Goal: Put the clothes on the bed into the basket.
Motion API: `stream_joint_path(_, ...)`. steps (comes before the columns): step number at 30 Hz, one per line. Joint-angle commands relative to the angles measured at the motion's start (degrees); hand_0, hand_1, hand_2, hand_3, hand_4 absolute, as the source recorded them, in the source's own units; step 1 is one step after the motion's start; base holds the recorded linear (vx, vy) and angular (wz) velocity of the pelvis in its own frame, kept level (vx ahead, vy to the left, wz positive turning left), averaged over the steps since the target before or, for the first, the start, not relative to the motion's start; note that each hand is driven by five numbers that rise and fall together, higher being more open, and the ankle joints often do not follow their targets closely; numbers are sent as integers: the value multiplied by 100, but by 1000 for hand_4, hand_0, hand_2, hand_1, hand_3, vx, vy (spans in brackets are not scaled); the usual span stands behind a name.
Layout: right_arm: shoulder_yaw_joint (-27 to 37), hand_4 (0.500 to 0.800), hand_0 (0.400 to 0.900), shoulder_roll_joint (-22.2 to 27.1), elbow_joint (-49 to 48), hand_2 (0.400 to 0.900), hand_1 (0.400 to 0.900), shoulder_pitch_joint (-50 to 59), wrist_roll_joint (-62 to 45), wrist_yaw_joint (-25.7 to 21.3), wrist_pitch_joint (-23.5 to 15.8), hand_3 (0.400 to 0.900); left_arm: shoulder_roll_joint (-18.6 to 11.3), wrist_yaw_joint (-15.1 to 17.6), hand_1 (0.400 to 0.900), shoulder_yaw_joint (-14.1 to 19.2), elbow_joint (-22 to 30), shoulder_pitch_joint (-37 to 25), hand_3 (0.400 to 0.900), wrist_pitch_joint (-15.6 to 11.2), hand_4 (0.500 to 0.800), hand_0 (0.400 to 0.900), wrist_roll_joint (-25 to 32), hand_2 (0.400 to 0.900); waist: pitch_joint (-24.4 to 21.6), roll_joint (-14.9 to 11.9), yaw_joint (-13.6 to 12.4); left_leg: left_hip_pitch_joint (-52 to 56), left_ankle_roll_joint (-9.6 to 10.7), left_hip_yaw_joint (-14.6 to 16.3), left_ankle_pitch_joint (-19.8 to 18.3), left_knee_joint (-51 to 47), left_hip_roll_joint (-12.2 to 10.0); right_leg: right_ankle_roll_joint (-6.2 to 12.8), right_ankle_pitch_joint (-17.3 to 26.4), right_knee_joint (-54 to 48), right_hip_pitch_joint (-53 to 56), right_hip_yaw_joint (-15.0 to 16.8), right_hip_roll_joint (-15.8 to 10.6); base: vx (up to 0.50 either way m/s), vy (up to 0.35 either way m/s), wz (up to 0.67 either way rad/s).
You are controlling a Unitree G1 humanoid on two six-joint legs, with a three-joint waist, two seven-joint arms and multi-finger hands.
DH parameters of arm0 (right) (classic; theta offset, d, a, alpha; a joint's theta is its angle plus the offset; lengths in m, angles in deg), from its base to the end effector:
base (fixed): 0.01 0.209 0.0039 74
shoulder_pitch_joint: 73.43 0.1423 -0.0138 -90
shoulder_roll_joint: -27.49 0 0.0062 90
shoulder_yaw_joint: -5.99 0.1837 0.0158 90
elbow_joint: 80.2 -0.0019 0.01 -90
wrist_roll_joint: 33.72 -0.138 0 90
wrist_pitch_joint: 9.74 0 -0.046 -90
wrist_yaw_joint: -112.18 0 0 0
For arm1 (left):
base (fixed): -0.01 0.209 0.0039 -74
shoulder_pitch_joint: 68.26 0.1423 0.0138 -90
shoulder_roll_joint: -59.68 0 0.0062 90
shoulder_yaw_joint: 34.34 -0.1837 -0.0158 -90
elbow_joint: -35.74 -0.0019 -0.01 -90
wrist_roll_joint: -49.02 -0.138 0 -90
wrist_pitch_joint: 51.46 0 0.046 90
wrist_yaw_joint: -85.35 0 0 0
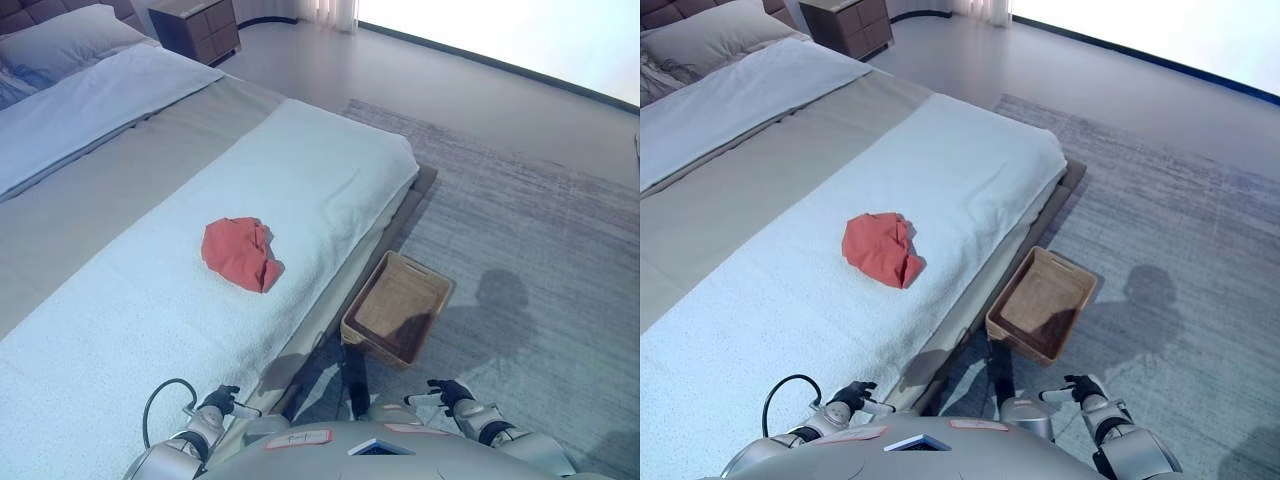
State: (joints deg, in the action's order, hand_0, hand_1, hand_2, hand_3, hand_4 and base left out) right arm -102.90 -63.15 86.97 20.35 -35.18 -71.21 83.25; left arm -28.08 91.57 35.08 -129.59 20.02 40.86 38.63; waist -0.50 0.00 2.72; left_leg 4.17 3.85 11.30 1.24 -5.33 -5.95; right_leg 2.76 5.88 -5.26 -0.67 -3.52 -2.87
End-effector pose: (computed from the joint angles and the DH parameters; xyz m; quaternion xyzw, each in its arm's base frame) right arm 0.0716 -0.2302 -0.1160 -0.2209 0.6150 0.0100 0.7569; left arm 0.0637 0.2175 -0.1200 0.3090 0.5924 -0.0773 0.7400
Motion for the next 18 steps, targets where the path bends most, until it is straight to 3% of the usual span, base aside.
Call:
stream_joint_path(1,-16,800,900,80,286,900,900,470,16,-218,-135,900,-244,253,900,76,-242,-521,900,-42,800,900,-26,900,186,28,-42,196,-157,34,-447,33,347,420,-428,26,286,-348,-172,0,0,0)
stream_joint_path(8,0,800,900,151,293,900,900,666,-51,-389,-172,900,-508,703,900,-106,55,-875,900,-5,800,900,-446,900,207,28,-19,193,-137,43,-452,33,344,422,-428,26,288,-361,-169,4,-1,0)
stream_joint_path(9,26,800,900,274,303,900,900,818,-94,-389,-168,900,-761,803,900,-136,307,-1120,900,-7,800,900,-572,900,218,25,-16,167,-125,35,-437,33,340,428,-415,26,270,-371,-169,5,-6,6)
stream_joint_path(10,27,800,900,273,304,900,900,820,-94,-389,-168,900,-764,801,900,-135,311,-1121,900,-5,800,900,-572,900,221,24,-15,168,-125,34,-437,33,341,428,-415,26,271,-372,-169,6,-10,6)
stream_joint_path(12,53,800,900,570,335,900,900,1076,-154,-292,-143,900,-1339,896,900,-289,729,-1726,900,30,800,900,-884,900,261,14,9,85,-96,36,-399,33,329,444,-380,26,197,-374,-167,0,0,0)
stream_joint_path(13,55,800,900,569,337,900,900,1081,-154,-291,-143,900,-1342,894,900,-289,731,-1730,900,32,800,900,-884,900,264,13,8,84,-96,35,-399,33,330,444,-380,26,196,-375,-168,0,0,0)
stream_joint_path(18,102,800,900,927,498,900,900,1434,-291,-124,-90,900,-1935,1100,900,-462,1239,-2732,900,101,800,900,-942,900,385,-19,68,-220,-74,29,-279,33,295,473,-280,26,-100,-372,-158,-13,-9,0)
